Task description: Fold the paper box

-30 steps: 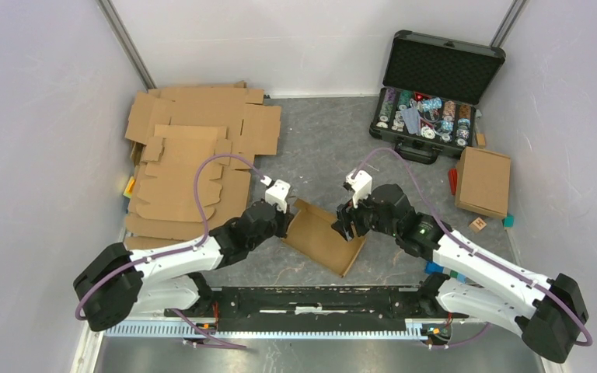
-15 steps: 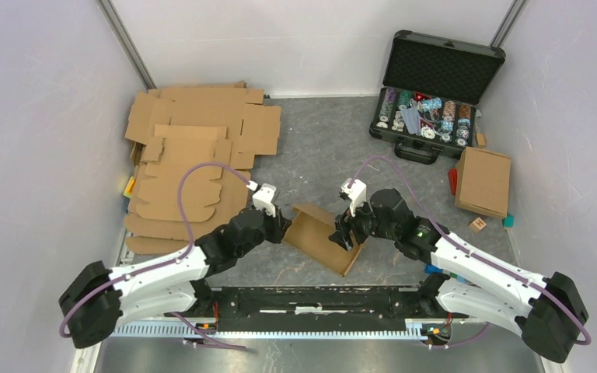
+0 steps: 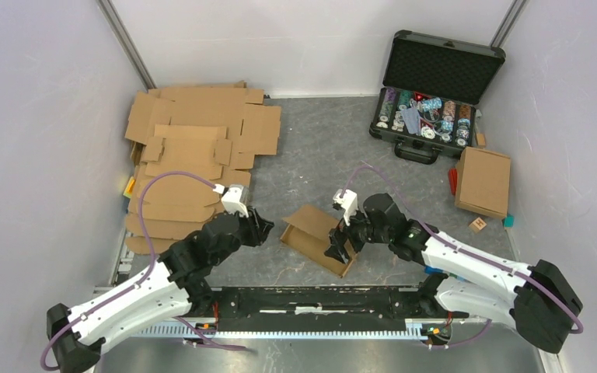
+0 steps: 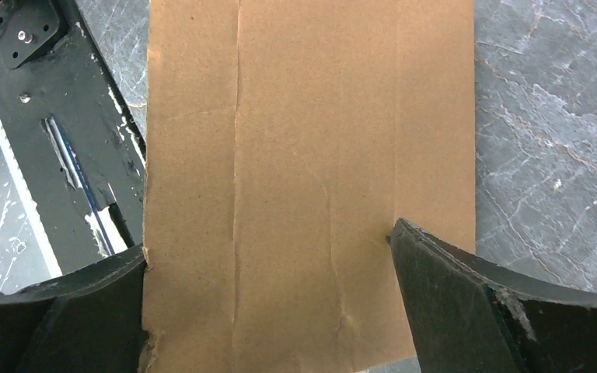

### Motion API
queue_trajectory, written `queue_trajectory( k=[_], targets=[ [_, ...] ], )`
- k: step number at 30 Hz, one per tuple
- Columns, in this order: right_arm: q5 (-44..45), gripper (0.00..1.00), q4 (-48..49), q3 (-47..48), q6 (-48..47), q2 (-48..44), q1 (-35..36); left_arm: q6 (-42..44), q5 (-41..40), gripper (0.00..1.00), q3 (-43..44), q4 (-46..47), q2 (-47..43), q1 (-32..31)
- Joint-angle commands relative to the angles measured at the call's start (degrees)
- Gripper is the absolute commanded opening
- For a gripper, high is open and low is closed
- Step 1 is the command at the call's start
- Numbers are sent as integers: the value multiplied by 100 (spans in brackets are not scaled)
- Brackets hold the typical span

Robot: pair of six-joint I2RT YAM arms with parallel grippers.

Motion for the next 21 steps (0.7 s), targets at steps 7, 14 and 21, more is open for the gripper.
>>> queue_trajectory(
  k=[7,14,21],
  targets=[
    [-203,98,364,-131,-65,424,166,-28,253,61,828,44,564,222],
    [-173,98,380,-111,-28,512,247,211,569,63,1126,255,1183,237],
    [-211,98,239,54,-51,331,289,425,975,54,1261,308,1835,237]
  ],
)
